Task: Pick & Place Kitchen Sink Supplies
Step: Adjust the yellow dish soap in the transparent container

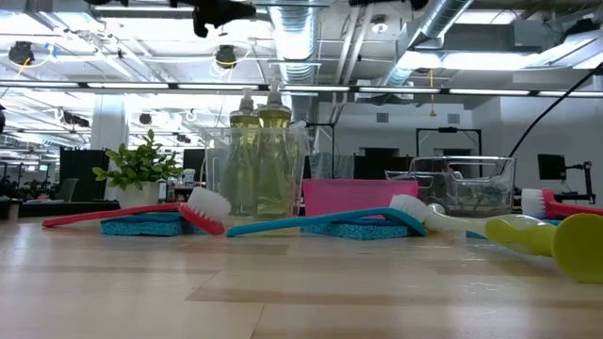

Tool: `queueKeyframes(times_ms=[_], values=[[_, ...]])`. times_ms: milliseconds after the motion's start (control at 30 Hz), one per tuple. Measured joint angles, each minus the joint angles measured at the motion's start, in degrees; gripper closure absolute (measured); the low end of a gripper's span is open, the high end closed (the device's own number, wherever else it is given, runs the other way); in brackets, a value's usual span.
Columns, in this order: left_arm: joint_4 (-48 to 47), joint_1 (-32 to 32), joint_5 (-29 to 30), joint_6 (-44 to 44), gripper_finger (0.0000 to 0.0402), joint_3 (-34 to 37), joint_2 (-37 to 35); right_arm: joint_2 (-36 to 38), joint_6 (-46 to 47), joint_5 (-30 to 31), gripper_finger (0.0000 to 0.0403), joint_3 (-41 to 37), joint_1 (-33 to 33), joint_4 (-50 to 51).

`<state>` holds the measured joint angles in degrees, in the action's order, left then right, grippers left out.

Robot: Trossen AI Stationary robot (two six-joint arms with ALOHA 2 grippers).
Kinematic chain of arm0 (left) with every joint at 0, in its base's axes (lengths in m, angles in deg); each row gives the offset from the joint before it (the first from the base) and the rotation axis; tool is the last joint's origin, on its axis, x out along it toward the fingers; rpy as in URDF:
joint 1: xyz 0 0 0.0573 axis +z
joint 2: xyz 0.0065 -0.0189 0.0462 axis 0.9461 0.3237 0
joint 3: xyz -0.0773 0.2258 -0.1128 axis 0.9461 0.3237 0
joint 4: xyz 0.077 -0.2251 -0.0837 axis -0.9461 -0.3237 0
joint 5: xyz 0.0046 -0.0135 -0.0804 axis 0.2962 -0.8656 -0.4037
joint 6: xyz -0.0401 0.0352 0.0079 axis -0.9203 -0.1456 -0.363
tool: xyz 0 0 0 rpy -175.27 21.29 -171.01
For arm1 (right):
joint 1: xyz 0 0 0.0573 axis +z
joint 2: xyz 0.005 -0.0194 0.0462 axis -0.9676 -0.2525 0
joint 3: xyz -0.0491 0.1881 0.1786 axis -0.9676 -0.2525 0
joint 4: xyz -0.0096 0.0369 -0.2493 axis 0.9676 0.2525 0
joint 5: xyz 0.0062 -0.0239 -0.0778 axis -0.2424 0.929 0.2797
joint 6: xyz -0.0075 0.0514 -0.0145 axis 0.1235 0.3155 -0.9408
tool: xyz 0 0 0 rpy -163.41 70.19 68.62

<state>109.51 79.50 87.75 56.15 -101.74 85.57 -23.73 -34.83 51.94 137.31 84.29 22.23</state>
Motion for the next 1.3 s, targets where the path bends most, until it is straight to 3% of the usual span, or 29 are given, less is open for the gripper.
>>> queueKeyframes(times_ms=[133,233,300,567,833,1300], values=[[-0.23,-1.73,0.02,0.0,0.0178,-0.01,-1.41,0.0,1.97,-1.35,0.0286,0.0,-4.7,4.44],[-0.55,-2.85,0.0,0.0,0.0183,-0.02,-2.44,-0.36,1.39,-6.39,0.0369,0.0,-9.28,5.8],[-0.39,-3.5,0.0,0.1,0.0187,-0.02,-2.89,-0.67,0.09,-10.02,0.0391,0.0,-12.45,5.86],[-2.21,-6.38,0.07,0.13,0.0203,-0.02,-4.45,-4.4,-4.35,-12.09,0.04,-0.13,-25.07,5.7],[-5.03,-10.27,0.29,-2.64,0.0227,-0.02,-4.83,-13.45,-4.83,-12.09,0.0393,-0.22,-35.34,-1.31],[-5.68,-15.55,0.3,-8.04,0.0308,-0.02,-4.83,-26.63,-20.28,-12.0,0.04,-0.22,-45.39,-32.93]])
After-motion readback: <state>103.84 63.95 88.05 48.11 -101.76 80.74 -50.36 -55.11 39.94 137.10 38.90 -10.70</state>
